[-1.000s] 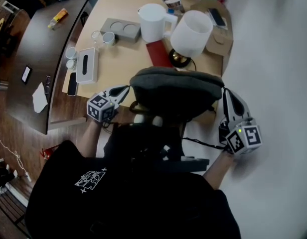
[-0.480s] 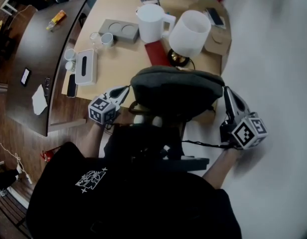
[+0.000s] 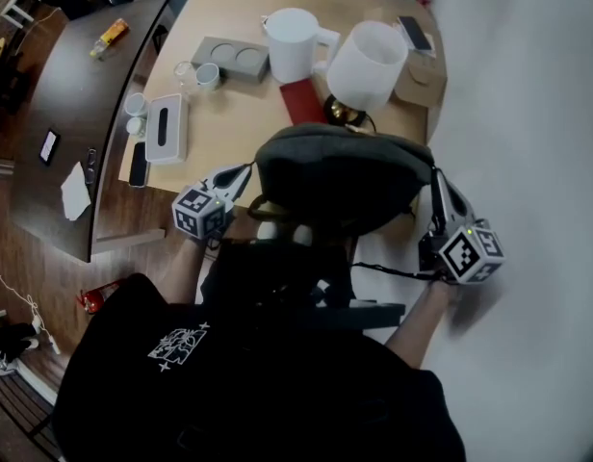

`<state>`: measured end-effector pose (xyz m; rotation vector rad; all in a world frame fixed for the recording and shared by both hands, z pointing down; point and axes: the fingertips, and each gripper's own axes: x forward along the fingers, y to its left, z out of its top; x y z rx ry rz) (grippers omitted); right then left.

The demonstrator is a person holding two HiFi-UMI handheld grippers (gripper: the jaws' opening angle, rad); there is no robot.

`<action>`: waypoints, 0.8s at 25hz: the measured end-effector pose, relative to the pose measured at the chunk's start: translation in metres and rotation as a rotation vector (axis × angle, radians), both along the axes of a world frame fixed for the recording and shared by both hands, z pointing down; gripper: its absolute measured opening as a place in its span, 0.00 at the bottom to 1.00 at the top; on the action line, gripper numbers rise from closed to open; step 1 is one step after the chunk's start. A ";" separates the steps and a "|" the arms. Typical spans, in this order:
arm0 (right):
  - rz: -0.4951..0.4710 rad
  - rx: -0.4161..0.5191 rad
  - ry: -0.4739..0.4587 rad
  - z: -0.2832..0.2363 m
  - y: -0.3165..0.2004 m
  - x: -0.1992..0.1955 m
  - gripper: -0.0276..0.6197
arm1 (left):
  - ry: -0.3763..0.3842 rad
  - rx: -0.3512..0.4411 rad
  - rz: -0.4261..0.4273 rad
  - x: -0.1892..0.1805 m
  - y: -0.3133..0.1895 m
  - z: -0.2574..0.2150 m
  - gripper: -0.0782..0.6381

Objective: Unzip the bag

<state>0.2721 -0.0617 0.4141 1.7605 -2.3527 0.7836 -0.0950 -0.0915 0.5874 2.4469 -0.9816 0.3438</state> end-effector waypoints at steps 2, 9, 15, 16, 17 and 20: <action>0.023 0.003 -0.012 0.007 0.001 0.005 0.09 | 0.015 -0.003 -0.003 0.001 0.000 0.000 0.12; -0.175 -0.048 -0.096 -0.035 0.005 -0.020 0.09 | -0.155 0.044 0.057 -0.007 0.013 0.004 0.11; -0.443 -0.174 -0.217 -0.048 0.009 -0.043 0.08 | -0.203 0.092 0.029 -0.022 0.013 0.003 0.12; -0.458 -0.167 -0.215 -0.051 0.008 -0.049 0.08 | -0.209 0.095 0.017 -0.028 0.011 0.002 0.12; -0.474 -0.158 -0.220 -0.054 0.006 -0.058 0.08 | -0.215 0.098 -0.001 -0.035 0.008 0.002 0.12; -0.540 -0.157 -0.262 -0.054 0.002 -0.088 0.07 | -0.231 0.099 -0.065 -0.061 -0.001 0.004 0.12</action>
